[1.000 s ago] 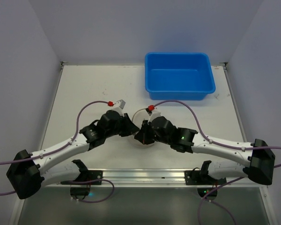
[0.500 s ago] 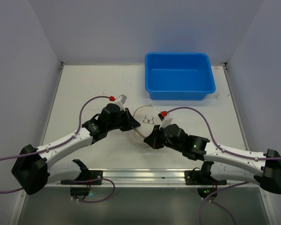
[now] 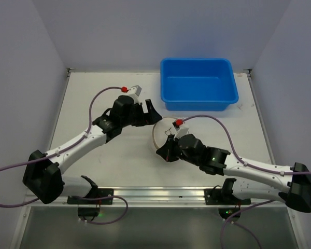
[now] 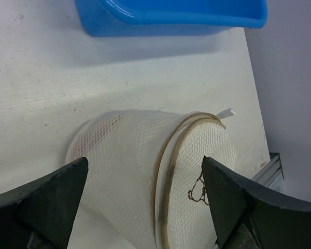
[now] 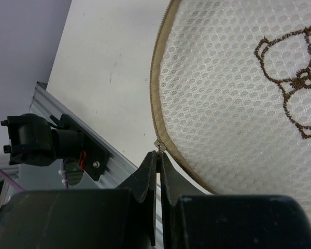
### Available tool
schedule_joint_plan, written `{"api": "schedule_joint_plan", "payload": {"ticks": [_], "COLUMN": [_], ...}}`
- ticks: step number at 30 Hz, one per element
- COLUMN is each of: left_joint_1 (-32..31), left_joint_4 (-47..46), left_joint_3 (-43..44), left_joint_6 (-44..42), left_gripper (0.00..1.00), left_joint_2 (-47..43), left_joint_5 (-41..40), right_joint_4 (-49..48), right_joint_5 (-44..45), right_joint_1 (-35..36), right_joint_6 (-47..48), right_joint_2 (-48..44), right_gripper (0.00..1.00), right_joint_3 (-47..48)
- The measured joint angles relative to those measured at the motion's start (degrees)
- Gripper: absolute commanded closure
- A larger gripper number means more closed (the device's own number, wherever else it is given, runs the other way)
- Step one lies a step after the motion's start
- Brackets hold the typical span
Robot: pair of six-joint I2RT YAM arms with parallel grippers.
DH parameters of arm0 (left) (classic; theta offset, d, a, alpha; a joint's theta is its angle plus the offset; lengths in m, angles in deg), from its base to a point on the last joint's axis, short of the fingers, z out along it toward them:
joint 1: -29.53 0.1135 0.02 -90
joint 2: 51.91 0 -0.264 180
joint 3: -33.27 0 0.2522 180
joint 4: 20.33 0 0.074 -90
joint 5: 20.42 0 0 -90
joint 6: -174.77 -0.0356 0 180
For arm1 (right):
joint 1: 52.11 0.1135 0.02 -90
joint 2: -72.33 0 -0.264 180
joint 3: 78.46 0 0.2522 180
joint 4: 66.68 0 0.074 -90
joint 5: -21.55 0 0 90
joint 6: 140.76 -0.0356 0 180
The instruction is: Unzip the laundry bag and remove the bra
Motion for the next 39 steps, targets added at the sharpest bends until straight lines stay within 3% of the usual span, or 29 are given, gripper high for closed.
{"api": "schedule_joint_plan", "payload": {"ticks": [4,9,13,16,17,20,30,39], "left_joint_1": [0.33,-0.28,-2.49,-5.51,-6.47,-7.98,-7.89,-1.16], "left_joint_4": [0.76,1.73,1.75,1.03,0.87,-0.17,-0.55,0.28], "left_joint_3": [-2.51,-11.63,-15.02,-15.91,-15.93,-15.93,-10.91,-5.57], "left_joint_6": [1.68,5.31,7.80,9.27,9.60,10.16,8.39,4.02], "left_gripper": [0.03,0.15,0.28,0.56,0.75,1.00,1.00,1.00], "left_joint_2": [-4.02,-15.41,-17.99,-16.50,-15.61,-13.11,-8.63,-2.01], "left_joint_5": [-1.84,-3.43,-3.50,-3.50,-3.43,-3.10,1.22,2.10], "right_joint_4": [0.02,-0.70,-1.38,-1.57,-1.55,-1.31,-3.30,0.83], "right_joint_5": [-0.07,-0.04,-0.15,-0.26,-0.35,-0.33,1.97,3.21], "right_joint_1": [0.09,0.09,0.09,0.09,0.09,0.09,-0.22,-0.13], "right_joint_6": [0.09,0.33,0.39,0.39,0.37,0.39,-0.35,-0.74], "right_joint_2": [3.74,7.21,8.92,9.64,9.66,9.53,-0.42,-7.04], "right_gripper": [1.00,1.00,1.00,1.00,1.00,1.00,1.00,1.00], "right_joint_3": [2.93,6.12,6.95,6.95,6.95,6.73,-0.81,-5.79]}}
